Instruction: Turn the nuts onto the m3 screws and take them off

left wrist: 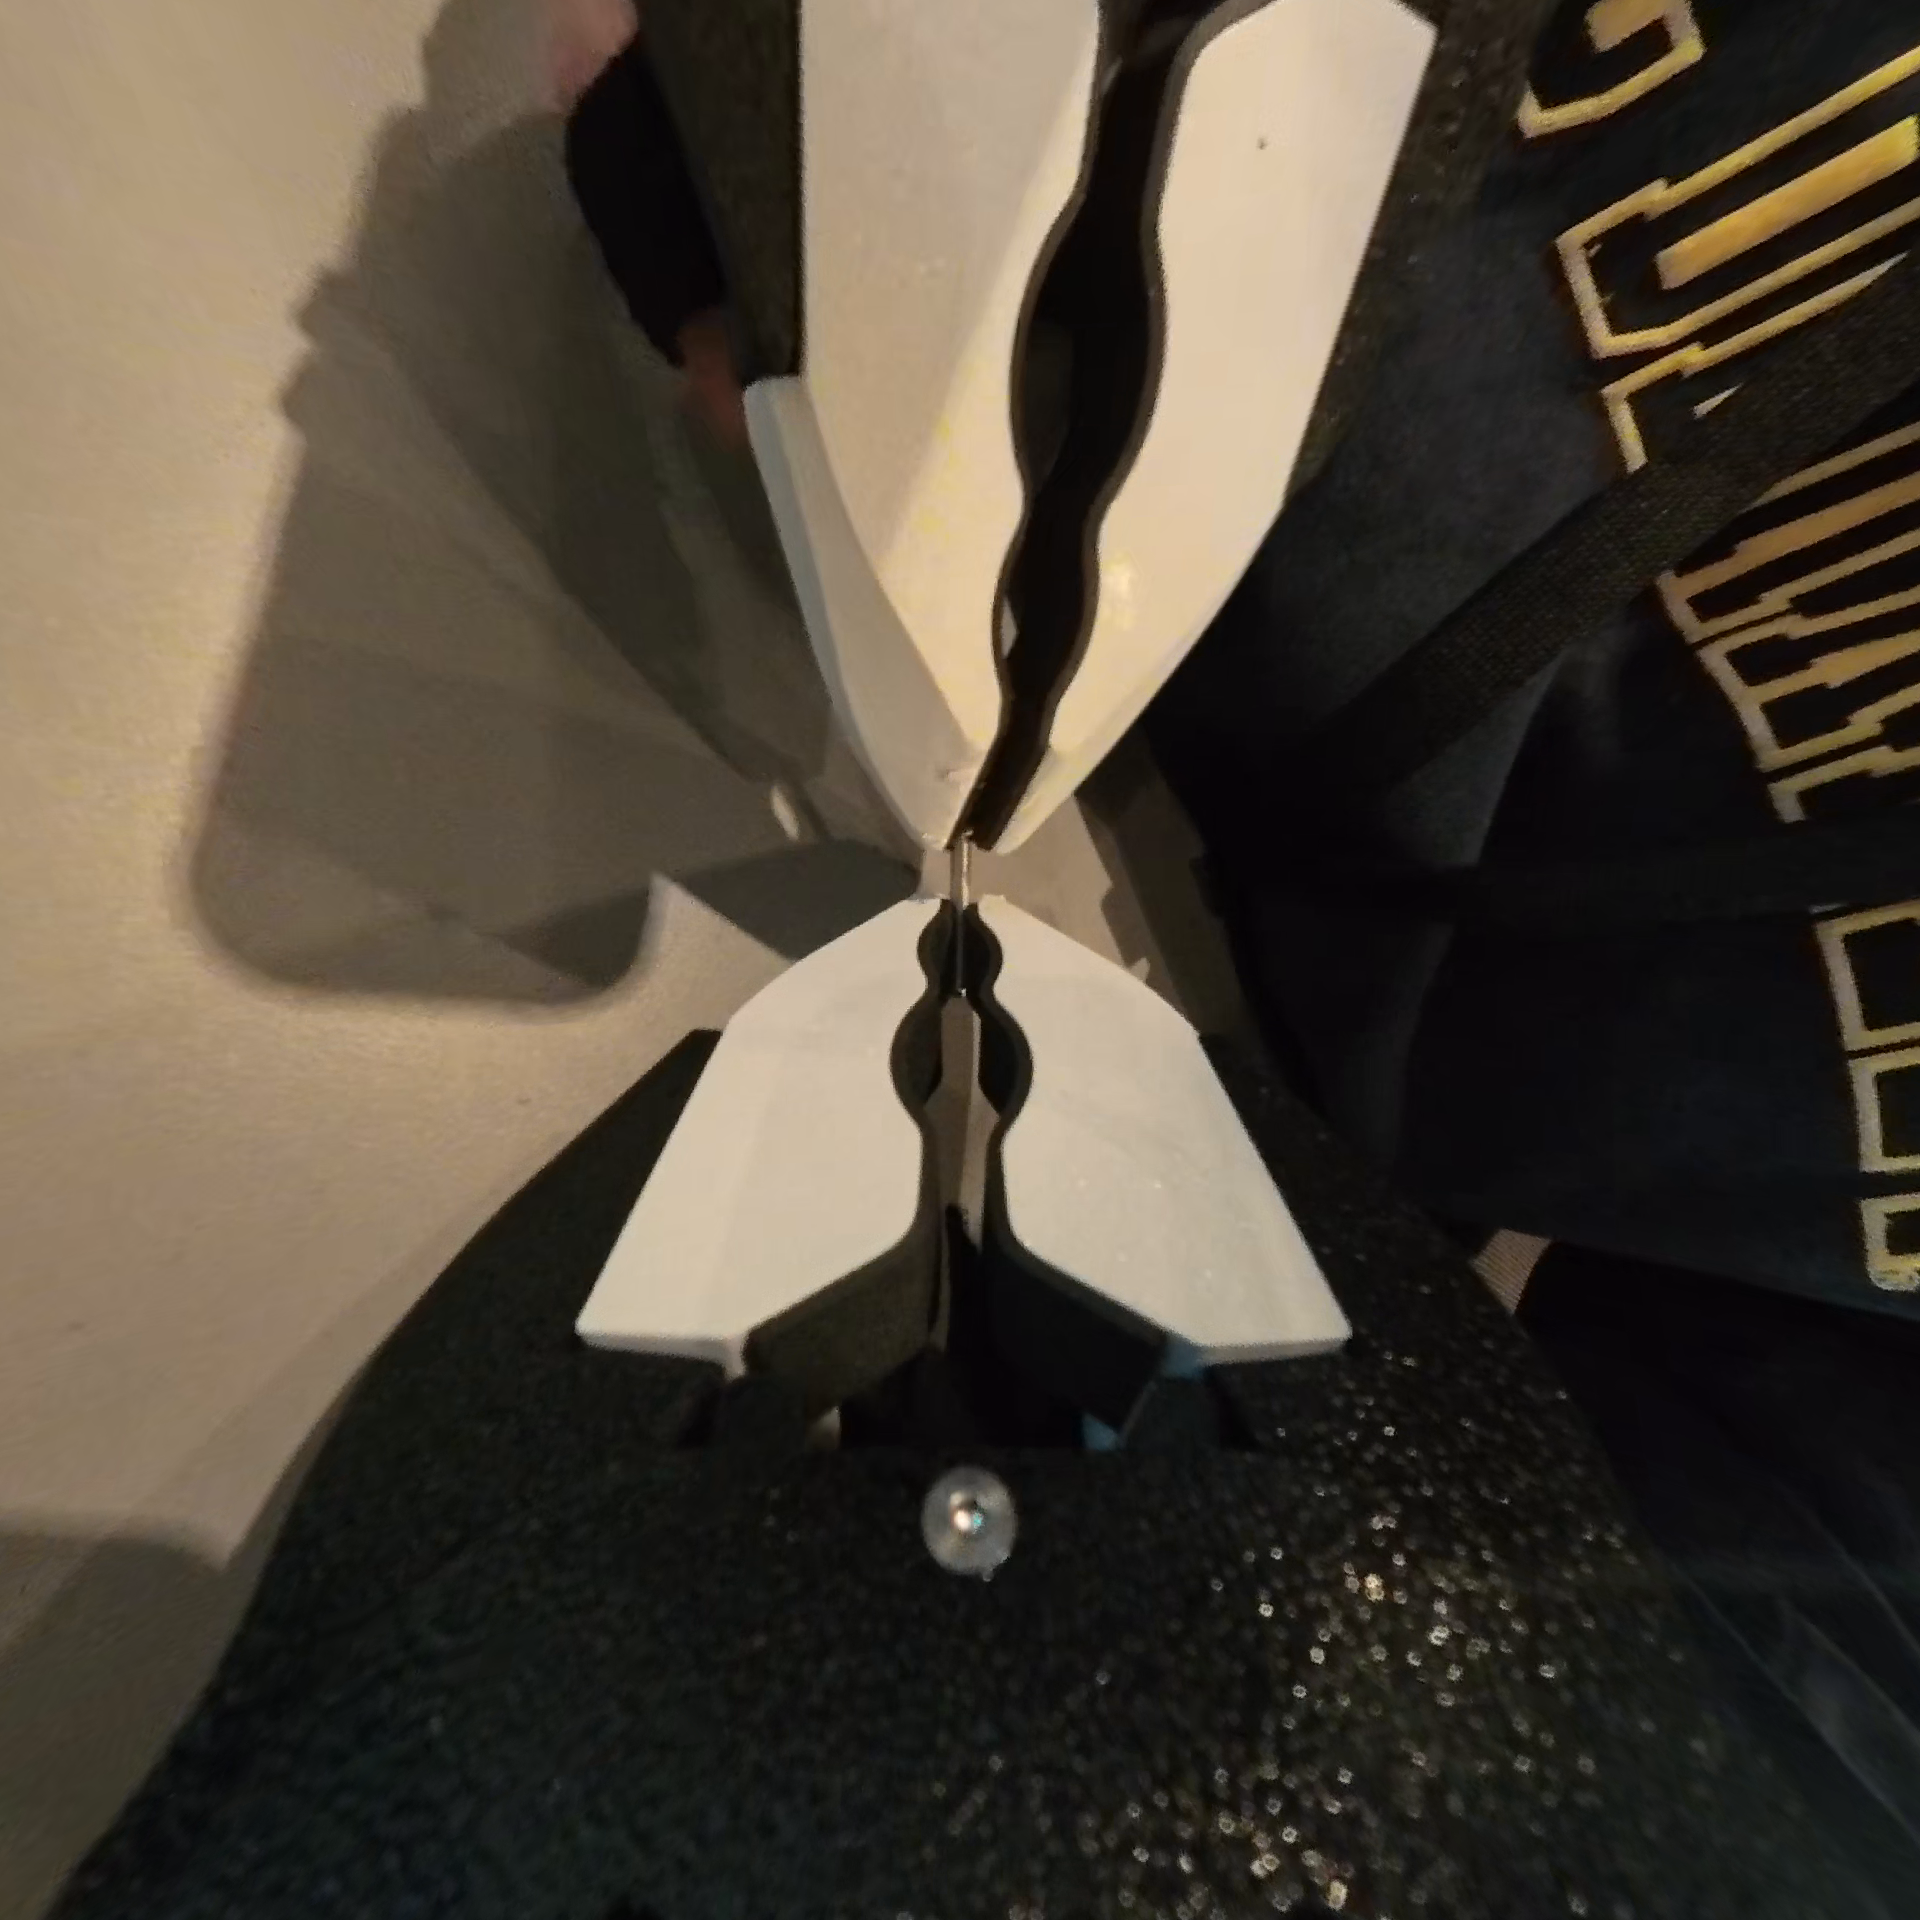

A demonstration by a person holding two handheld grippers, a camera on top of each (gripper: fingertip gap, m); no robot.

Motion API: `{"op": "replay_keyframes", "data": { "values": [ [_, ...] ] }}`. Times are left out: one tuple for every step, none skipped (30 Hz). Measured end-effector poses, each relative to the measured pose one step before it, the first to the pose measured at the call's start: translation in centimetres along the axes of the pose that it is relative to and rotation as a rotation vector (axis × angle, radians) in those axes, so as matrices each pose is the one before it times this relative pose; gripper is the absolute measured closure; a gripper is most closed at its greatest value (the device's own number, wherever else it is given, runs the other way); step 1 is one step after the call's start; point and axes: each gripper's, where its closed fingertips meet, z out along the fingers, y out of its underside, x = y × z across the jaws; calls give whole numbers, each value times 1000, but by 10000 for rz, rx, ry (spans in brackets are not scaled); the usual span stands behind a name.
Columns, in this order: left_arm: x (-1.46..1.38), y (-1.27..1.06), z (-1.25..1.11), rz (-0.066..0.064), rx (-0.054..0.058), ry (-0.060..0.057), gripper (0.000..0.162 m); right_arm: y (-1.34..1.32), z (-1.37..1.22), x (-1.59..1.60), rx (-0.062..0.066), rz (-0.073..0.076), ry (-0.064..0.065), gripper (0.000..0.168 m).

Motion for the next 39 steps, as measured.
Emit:
{"op": "replay_keyframes", "data": {
  "values": [
    [-18,-18,11,-15,-2,8,161,8,13,25,-49,574,133,165],
    [-12,-11,9,-14,-1,9,161,20,-1,30,-57,701,112,165],
    [-20,-15,12,-8,3,6,161,5,-3,4,-50,740,97,164],
    [-24,-7,26,17,2,-23,161,-20,-6,-6,12,401,82,164],
    [-24,-23,11,-3,12,-16,161,-7,-31,17,37,81,47,164],
    [-51,-52,26,-30,37,-16,161,-34,-74,3,36,-75,-57,163],
    [-73,-72,22,-48,54,-20,161,-52,-140,-187,53,-339,-316,157],
    [-41,-30,7,-18,21,3,161,-194,-224,-326,144,-534,-467,151],
    [-10,-9,17,8,-3,5,161,-346,-365,-439,292,-739,-527,147],
    [-30,-9,17,5,2,10,161,-284,-402,-510,271,-980,-526,146],
    [-15,-14,25,-10,-1,13,161,25,-321,57,38,-1026,-69,147],
    [-15,-8,8,-3,-4,12,161,214,-201,298,-162,-1052,165,148],
    [-17,-3,28,1,-5,9,161,286,-116,142,-244,-1056,90,150],
    [-13,-14,17,5,-5,5,161,208,-1,355,-236,-774,217,153],
    [-21,8,17,5,-6,9,161,103,70,-152,-150,-645,-192,153],
    [-11,-16,18,8,-4,8,161,-1,121,-37,-35,-424,-149,153],
    [-12,1,27,14,-7,7,161,59,159,-35,-52,-338,-191,154],
    [-6,8,23,10,-13,10,162,121,173,-34,-64,-326,-198,154],
    [-15,-7,8,9,-3,6,161,219,177,49,-130,-302,-132,154],
    [-17,-12,17,-2,-1,7,161,269,180,53,-167,-278,-121,154],
    [-13,-4,22,2,-2,4,161,160,155,61,-97,-255,-83,155],
    [-17,-4,15,-1,-1,4,161,75,115,57,-56,-202,-77,155],
    [-16,-6,16,0,1,5,161,-29,70,-50,2,-155,-124,157],
    [-16,-1,13,2,-3,7,161,-22,30,-50,5,-122,-120,159],
    [-7,3,18,6,-7,11,161,29,13,16,-43,-105,-67,159],
    [-16,-14,11,-8,1,9,161,76,-5,92,-81,-126,4,161],
    [-15,-6,8,-5,1,8,161,178,16,54,-174,-139,-2,162],
    [-16,-18,42,-4,4,17,161,100,42,6,-131,-115,2,163],
    [6,15,-14,12,-9,3,161,-7,26,-19,-40,-28,-1,163],
    [20,6,5,3,-5,-1,161,6,-10,-17,-15,70,-8,163],
    [29,29,25,-6,9,4,161,18,-2,2,4,198,-5,163],
    [11,-5,10,-5,3,1,161,10,2,-7,43,350,-6,163],
    [40,-10,-19,4,-4,5,161,6,6,-26,48,467,-3,163],
    [58,-8,42,-7,2,6,161,20,-8,4,11,533,38,163],
    [59,14,19,1,-5,2,161,16,-5,-19,-32,604,62,164],
    [50,9,5,1,-6,8,161,24,-5,-24,-54,599,99,164],
    [54,27,29,-1,-7,7,161,14,-9,-17,-75,624,131,164],
    [45,16,-22,4,-14,10,161,25,0,-38,-101,608,132,164],
    [14,-2,-7,-7,-3,2,161,12,-7,7,-78,609,138,164]
  ]
}}
